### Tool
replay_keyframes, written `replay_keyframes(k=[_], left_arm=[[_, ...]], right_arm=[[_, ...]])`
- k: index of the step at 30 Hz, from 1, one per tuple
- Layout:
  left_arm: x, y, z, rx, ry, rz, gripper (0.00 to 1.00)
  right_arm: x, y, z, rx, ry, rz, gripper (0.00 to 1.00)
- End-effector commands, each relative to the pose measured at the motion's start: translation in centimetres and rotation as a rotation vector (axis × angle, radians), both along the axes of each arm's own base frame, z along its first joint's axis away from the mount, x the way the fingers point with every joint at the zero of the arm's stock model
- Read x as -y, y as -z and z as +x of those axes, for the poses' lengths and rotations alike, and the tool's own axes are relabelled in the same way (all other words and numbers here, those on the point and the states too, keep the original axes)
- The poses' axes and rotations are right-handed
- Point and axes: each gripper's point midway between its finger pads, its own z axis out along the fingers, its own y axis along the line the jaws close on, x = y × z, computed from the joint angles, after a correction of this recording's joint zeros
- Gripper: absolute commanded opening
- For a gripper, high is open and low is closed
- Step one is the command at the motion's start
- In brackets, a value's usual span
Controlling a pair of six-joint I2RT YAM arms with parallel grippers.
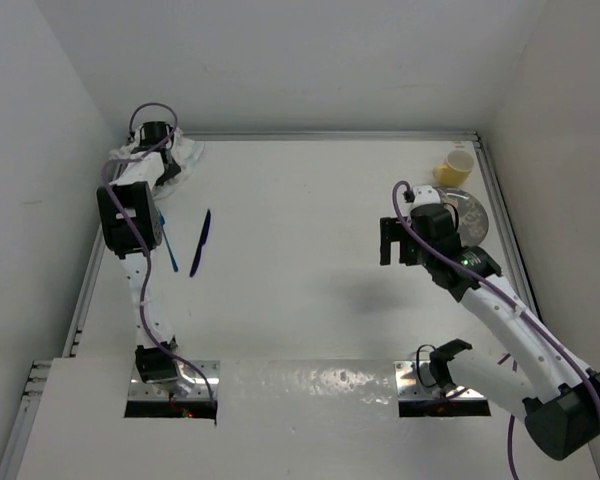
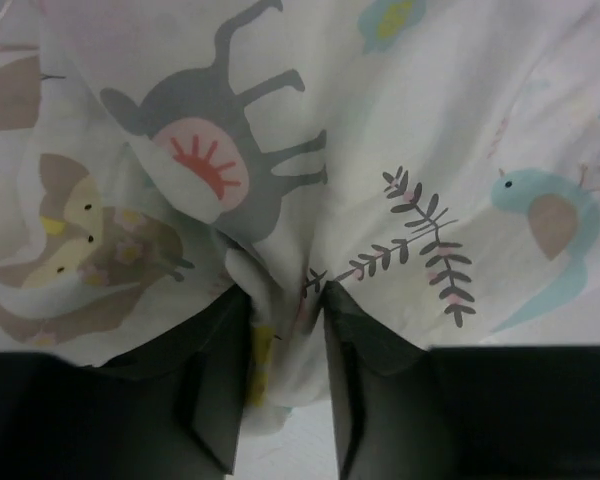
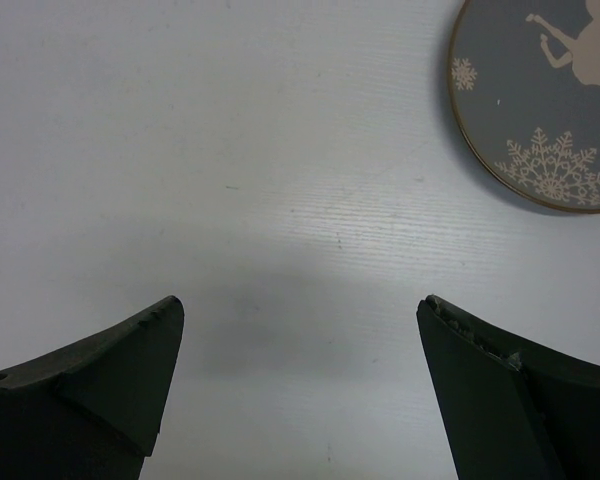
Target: Set the dinner table for one person
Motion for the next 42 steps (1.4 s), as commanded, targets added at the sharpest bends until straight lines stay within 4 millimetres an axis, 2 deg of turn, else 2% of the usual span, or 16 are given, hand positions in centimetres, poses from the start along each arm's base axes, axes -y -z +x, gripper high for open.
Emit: replay_keyframes(k=[1, 3, 6, 9, 12, 15, 18, 23, 25, 26, 28, 29, 31, 34, 39, 42], left_arm=[[0.0, -2.2, 2.2, 0.089, 0.038, -0.032, 0.3], [0.7, -2.2, 2.5, 0.096, 0.083, -0.049, 0.12], [2.2, -4.2, 3.4, 0.153, 0.168, -0.091, 0.0], [4.4, -9.3, 4.1, 0.28, 0.252, -0.11, 0.0], [7.6, -18.5, 4.0, 0.432, 0.348, -0.114, 0.0], [11.8, -24.1, 2.8, 0.513, 0.413, -0.13, 0.0], [17.7, -31.9, -1.7, 0.63, 0.492, -0.162, 0.0], [25.4, -36.0, -10.4, 0.711, 0.532, -0.273, 0.0], [27.1, -35.9, -13.0, 0.718, 0.528, -0.341, 0.04], [29.1, -33.4, -14.7, 0.666, 0.551, -0.37, 0.06], [31.6, -33.9, -18.4, 0.691, 0.581, -0.445, 0.15], [32.3, -30.9, -19.7, 0.631, 0.581, -0.468, 0.22], [34.2, -30.4, -23.0, 0.626, 0.609, -0.546, 0.28], [35.0, -23.8, -26.8, 0.504, 0.597, -0.561, 0.46], [34.7, -17.0, -29.7, 0.351, 0.632, -0.528, 0.52], [34.1, -15.5, -29.7, 0.328, 0.663, -0.46, 0.54]], right_arm=[[-1.0, -2.2, 1.3, 0.078, -0.017, 0.039, 0.99], [-1.2, -2.2, 1.2, 0.075, -0.026, 0.045, 0.99], [-1.1, -2.1, 1.0, 0.074, -0.034, 0.044, 0.99], [-1.1, -2.3, 0.7, 0.083, -0.046, 0.043, 0.99], [-1.1, -2.8, 0.4, 0.101, -0.057, 0.051, 0.99], [-1.0, -3.7, 0.2, 0.133, -0.063, 0.06, 0.99], [-0.9, -5.0, 0.1, 0.176, -0.064, 0.074, 0.99], [-1.1, -6.9, -0.4, 0.214, -0.083, 0.107, 0.99], [-1.1, -7.3, -0.6, 0.213, -0.085, 0.11, 0.99], [-1.1, -7.3, -0.9, 0.204, -0.088, 0.109, 0.99], [-1.0, -7.5, -1.2, 0.204, -0.091, 0.117, 0.99], [-1.0, -7.4, -1.5, 0.196, -0.094, 0.117, 0.99], [-0.8, -7.3, -1.9, 0.2, -0.088, 0.123, 0.99], [-0.5, -6.5, -2.5, 0.197, -0.071, 0.139, 0.99], [-0.8, -3.1, -3.3, 0.115, -0.08, 0.14, 0.97], [-0.8, -1.0, -3.7, 0.05, -0.069, 0.134, 0.88]])
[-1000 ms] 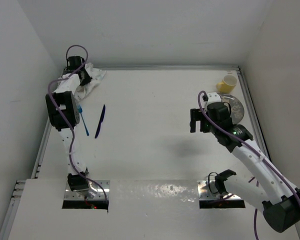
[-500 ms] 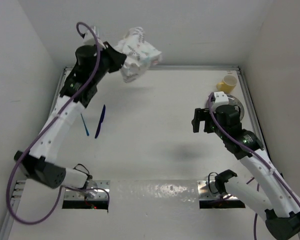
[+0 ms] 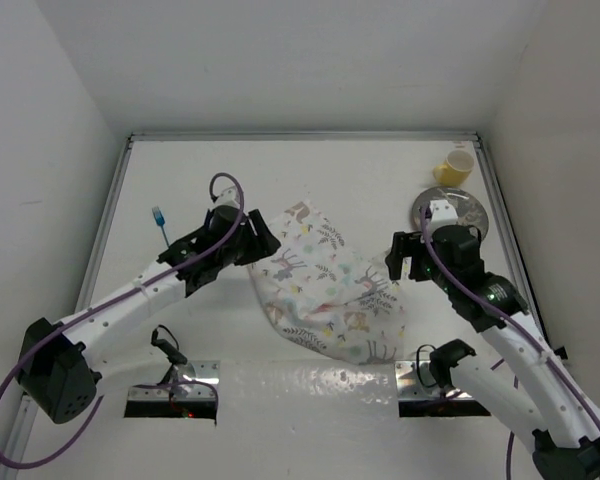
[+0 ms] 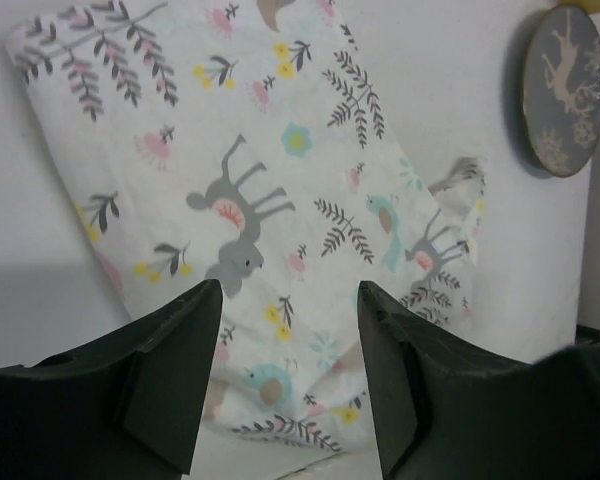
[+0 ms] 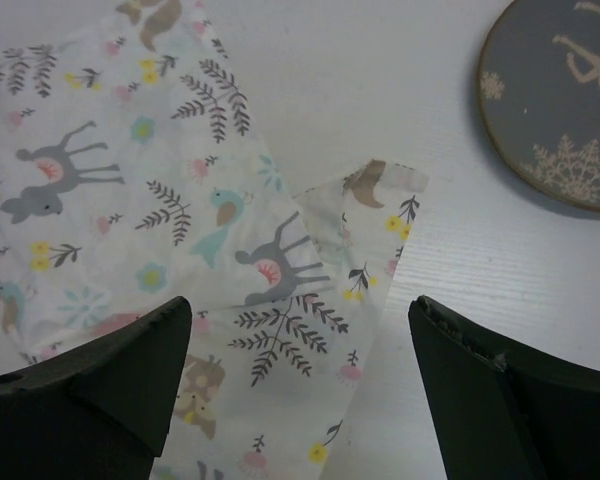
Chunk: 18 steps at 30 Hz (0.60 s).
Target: Set the dinner table for one person
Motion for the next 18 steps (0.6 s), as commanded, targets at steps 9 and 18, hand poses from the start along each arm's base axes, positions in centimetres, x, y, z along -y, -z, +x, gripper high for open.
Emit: replay_keyframes(k=[9, 18], left_arm=[[0.5, 1.2, 7.4, 0.161, 0.176, 0.395, 0.67], [-2.3, 6.1, 18.0, 0.09, 0.248, 0.513, 0.67]], right_arm=[[-0.3, 7.9, 0.2, -0.218, 0.123, 0.008, 0.8], [2.0, 10.5, 3.4, -0.231, 0.281, -0.1, 0.67]])
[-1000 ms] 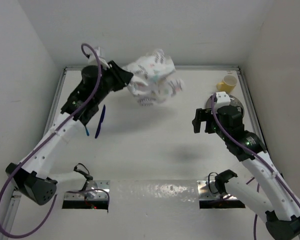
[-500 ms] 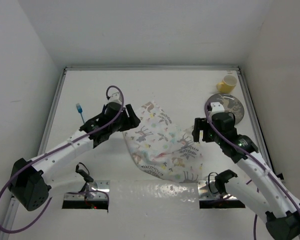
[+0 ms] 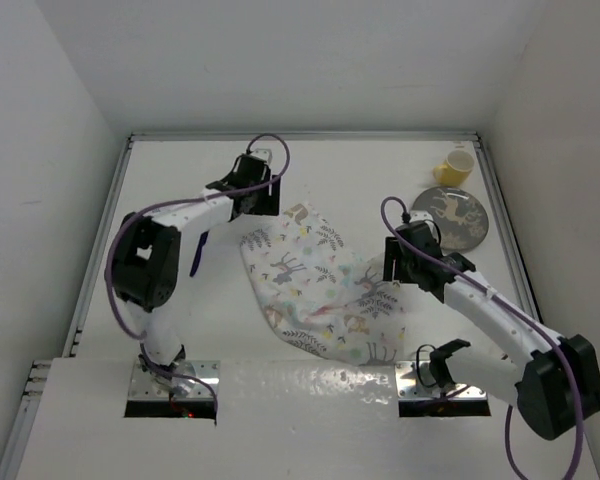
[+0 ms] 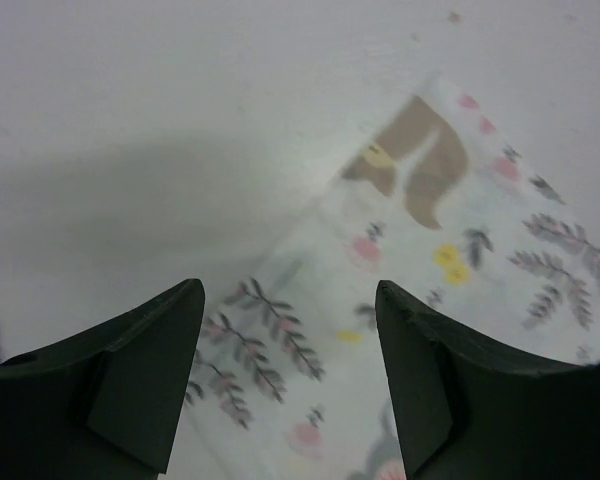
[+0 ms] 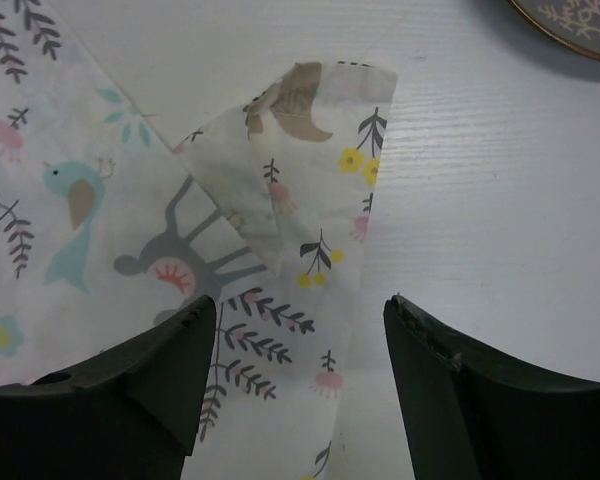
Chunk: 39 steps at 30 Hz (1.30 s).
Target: Set the dinner table for one person
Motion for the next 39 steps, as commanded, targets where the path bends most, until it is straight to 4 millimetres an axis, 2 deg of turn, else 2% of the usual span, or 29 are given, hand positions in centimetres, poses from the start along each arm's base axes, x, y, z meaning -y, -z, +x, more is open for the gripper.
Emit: replay_keyframes(k=[1, 2, 3, 4, 7, 9, 10, 15, 18, 24, 27, 33, 35, 36, 37, 39], left_arm=[[-0.1, -0.8, 4.4, 0.069, 0.113, 0.077, 0.67], [0.3, -0.6, 4.8, 0.066, 0.145, 0.084, 0.67], [0.8, -1.4, 6.1, 0.094, 0.19, 0.102, 0.67], [1.1, 0.3, 6.3, 0.059, 0.215, 0.116, 0.67], [3.0, 1.6, 7.1, 0.044, 0.327, 0.087, 0.67], [3.6, 1.7, 7.6, 0.053, 0.373, 0.086, 0.66], [4.2, 2.4, 7.4, 0.038, 0.404, 0.069, 0.66], [5.3, 3.4, 7.9, 0.037, 0.463, 0.05, 0.66], [5.9, 4.7, 7.7, 0.007, 0.492, 0.025, 0.65], [6.5, 6.5, 6.8, -0.038, 0.494, 0.011, 0.64], [7.4, 7.5, 6.0, -0.054, 0.499, 0.031, 0.63], [8.4, 9.8, 3.9, -0.114, 0.477, 0.083, 0.47], [7.8, 10.6, 3.2, -0.139, 0.437, 0.103, 0.36], [7.4, 10.9, 3.0, -0.15, 0.42, 0.118, 0.32], [6.9, 11.4, 2.6, -0.168, 0.39, 0.124, 0.22], [5.7, 11.5, 2.6, -0.175, 0.343, 0.153, 0.12]], right_arm=[[0.9, -0.5, 2.8, 0.069, 0.103, 0.004, 0.64], [1.0, -0.3, 3.0, 0.063, 0.114, 0.015, 0.63], [0.7, -0.1, 3.3, 0.06, 0.111, 0.047, 0.62], [1.3, 0.2, 3.6, 0.051, 0.144, 0.057, 0.62], [2.1, 0.6, 4.3, 0.052, 0.177, 0.057, 0.65], [2.4, 0.8, 4.6, 0.05, 0.183, 0.045, 0.66], [2.7, 1.1, 4.8, 0.036, 0.186, 0.031, 0.66], [3.2, 2.4, 5.8, 0.032, 0.211, 0.01, 0.66], [3.4, 3.3, 6.5, 0.018, 0.2, -0.006, 0.66], [2.3, 5.1, 8.0, -0.024, 0.143, 0.009, 0.7], [2.6, 6.3, 7.8, -0.06, 0.138, -0.016, 0.72], [2.1, 7.1, 8.2, -0.101, 0.1, -0.008, 0.73], [2.2, 7.5, 8.0, -0.136, 0.101, -0.011, 0.69], [1.8, 7.6, 8.2, -0.146, 0.091, 0.005, 0.67], [1.7, 8.2, 7.6, -0.189, 0.087, 0.004, 0.63], [1.4, 8.4, 7.9, -0.208, 0.086, 0.031, 0.49]])
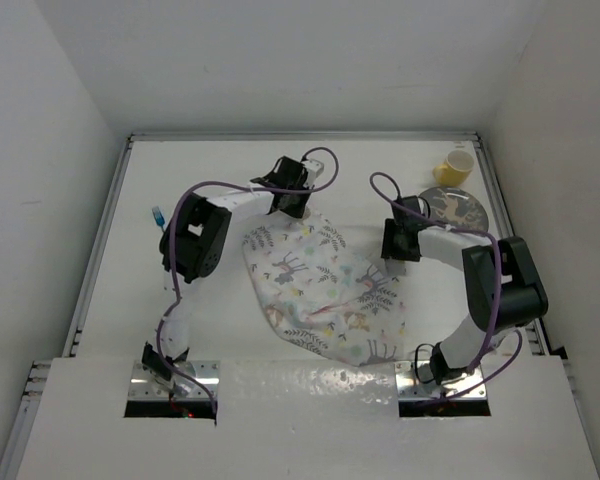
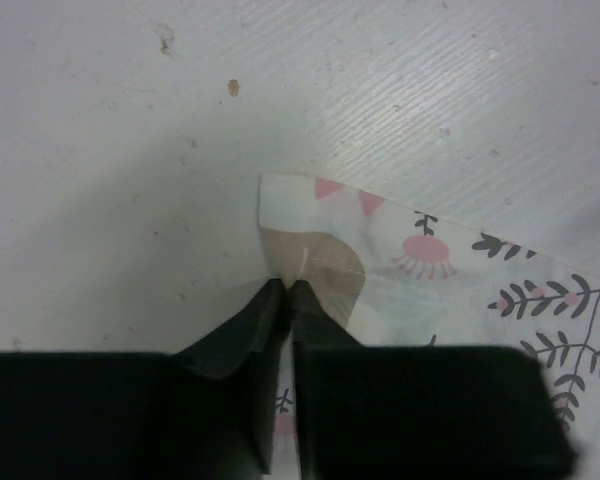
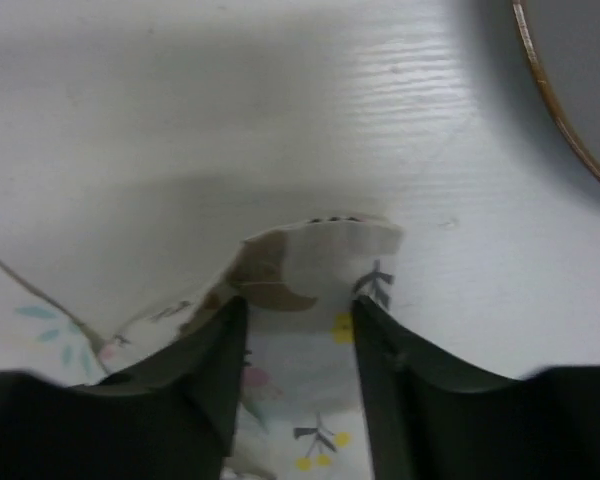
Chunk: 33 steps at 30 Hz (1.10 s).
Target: Set the dinner table for one person
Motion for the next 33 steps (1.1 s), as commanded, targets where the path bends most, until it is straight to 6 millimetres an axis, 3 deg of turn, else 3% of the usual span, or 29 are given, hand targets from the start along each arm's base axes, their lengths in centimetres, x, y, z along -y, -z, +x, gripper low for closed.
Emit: replay_keyframes(k=[1, 2, 5, 7, 9, 15, 18, 23, 25, 27, 28, 29, 33], left_arm=[[-3.3, 4.1, -3.0, -0.132, -0.12, 0.102, 0.02], [-3.9, 3.6, -2.8, -0.122, -0.144, 0.109, 0.0], [-6.0, 2.8, -2.6, -0.132, -0.262, 0.07, 0.0], [-8.4, 2.7, -2.7, -0.147, -0.358, 0.057, 0.0], [-10.8, 1.3, -2.2, -0.132, -0.457, 0.028, 0.0], [-17.0, -0.1, -3.4, -0.137, -0.672, -0.022, 0.0], [-18.6, 0.1, -3.8, -0.156, -0.733, -0.049, 0.0], [-19.2, 0.2, -3.0, -0.169, -0.766, -0.095, 0.0], [-18.9, 0.0, -2.3, -0.162, -0.757, -0.106, 0.0], [-18.7, -0.5, -1.8, -0.153, -0.752, -0.118, 0.0], [-18.6, -0.8, -1.6, -0.143, -0.75, -0.126, 0.0], [-18.6, -0.9, -1.5, -0.141, -0.749, -0.128, 0.0], [-18.7, -1.2, -1.5, -0.135, -0.74, -0.122, 0.0]], right_arm=[[-0.5, 1.1, -0.3, -0.083, -0.016, 0.033, 0.42], [-0.5, 1.2, -0.4, -0.095, -0.02, 0.037, 0.28], [-0.4, 1.3, -0.1, -0.111, -0.028, 0.025, 0.0], [0.3, 0.7, 0.4, -0.084, -0.019, -0.015, 0.0], [1.0, -0.7, 1.2, -0.041, -0.02, -0.05, 0.0], [2.3, -3.7, 3.8, 0.047, -0.028, -0.142, 0.0], [1.9, -3.8, 5.3, 0.047, -0.029, -0.14, 0.0], [1.3, -4.0, 8.0, 0.038, -0.034, -0.143, 0.0], [1.3, -4.1, 7.8, 0.022, -0.032, -0.136, 0.06], [1.2, -4.1, 6.9, 0.023, -0.026, -0.122, 0.31], [1.3, -4.8, 6.6, 0.042, -0.018, -0.119, 0.39], [1.6, -4.2, 5.5, 0.024, -0.017, -0.126, 0.45], [2.9, -3.3, 3.4, -0.004, 0.012, -0.131, 0.61]])
